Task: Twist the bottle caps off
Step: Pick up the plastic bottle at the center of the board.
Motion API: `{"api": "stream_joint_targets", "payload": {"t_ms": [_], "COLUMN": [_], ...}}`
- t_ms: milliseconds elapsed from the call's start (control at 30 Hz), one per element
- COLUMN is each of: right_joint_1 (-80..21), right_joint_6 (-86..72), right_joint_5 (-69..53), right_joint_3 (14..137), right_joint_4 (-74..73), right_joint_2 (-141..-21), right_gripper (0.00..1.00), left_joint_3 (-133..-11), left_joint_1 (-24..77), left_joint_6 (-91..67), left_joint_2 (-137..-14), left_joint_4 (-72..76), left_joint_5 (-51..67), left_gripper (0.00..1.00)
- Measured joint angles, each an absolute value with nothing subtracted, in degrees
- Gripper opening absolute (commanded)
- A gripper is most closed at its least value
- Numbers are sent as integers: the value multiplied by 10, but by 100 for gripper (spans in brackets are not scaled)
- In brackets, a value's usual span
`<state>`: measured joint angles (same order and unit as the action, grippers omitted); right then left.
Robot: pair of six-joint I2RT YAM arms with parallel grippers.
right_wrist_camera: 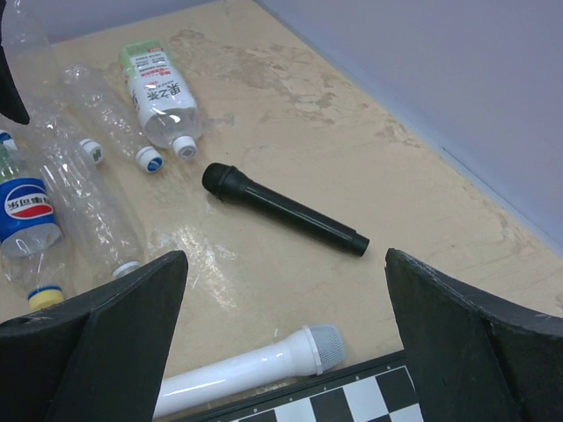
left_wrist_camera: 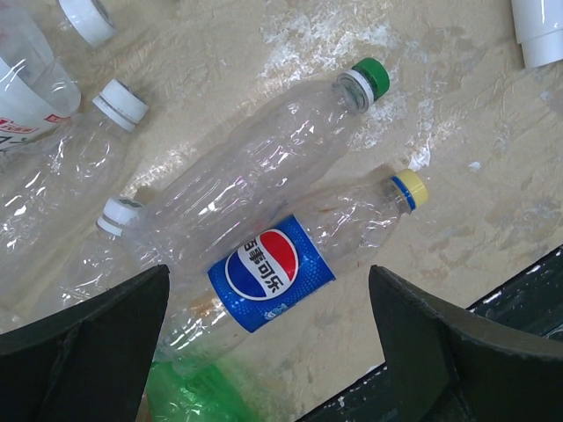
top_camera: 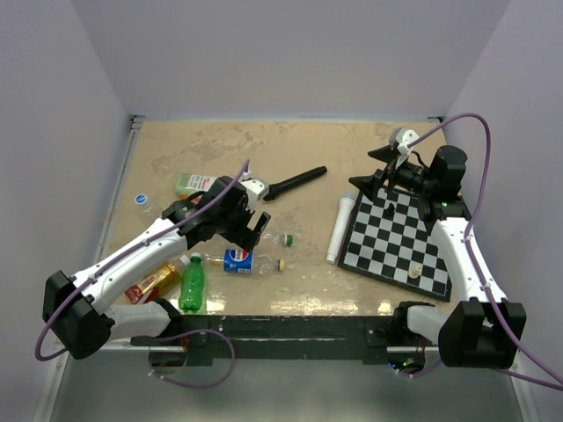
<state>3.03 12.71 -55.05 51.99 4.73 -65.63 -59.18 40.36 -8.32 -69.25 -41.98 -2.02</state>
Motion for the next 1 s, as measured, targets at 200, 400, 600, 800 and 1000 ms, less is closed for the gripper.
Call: {"api": "stream_joint_targets", "payload": {"t_ms": [200, 400, 600, 800, 1000], "right_joint_1": [30, 30, 30, 30, 30], "right_joint_6": [127, 128, 129, 130, 130], "right_joint_5": [-550, -550, -551, -551, -551], "right_joint_3": [520, 520, 520, 520, 520], "right_joint_4": [47, 47, 47, 47, 47], "right_joint_2": [-656, -656, -656, -656, -656], "right_gripper": [98, 98, 98, 98, 98], "left_joint_3": [-599, -609, -623, -647, -681], "left_joint_1": [414, 425, 430, 433, 437], "left_joint_6": [-78, -68, -48, -11, 37], "left_joint_2": [-711, -739, -768, -809, -886], "left_joint_4": [-431, -440, -445, -443, -438], "left_joint_5": [-27, -32, -33, -34, -57], "left_gripper": [100, 100, 98, 94, 88]}}
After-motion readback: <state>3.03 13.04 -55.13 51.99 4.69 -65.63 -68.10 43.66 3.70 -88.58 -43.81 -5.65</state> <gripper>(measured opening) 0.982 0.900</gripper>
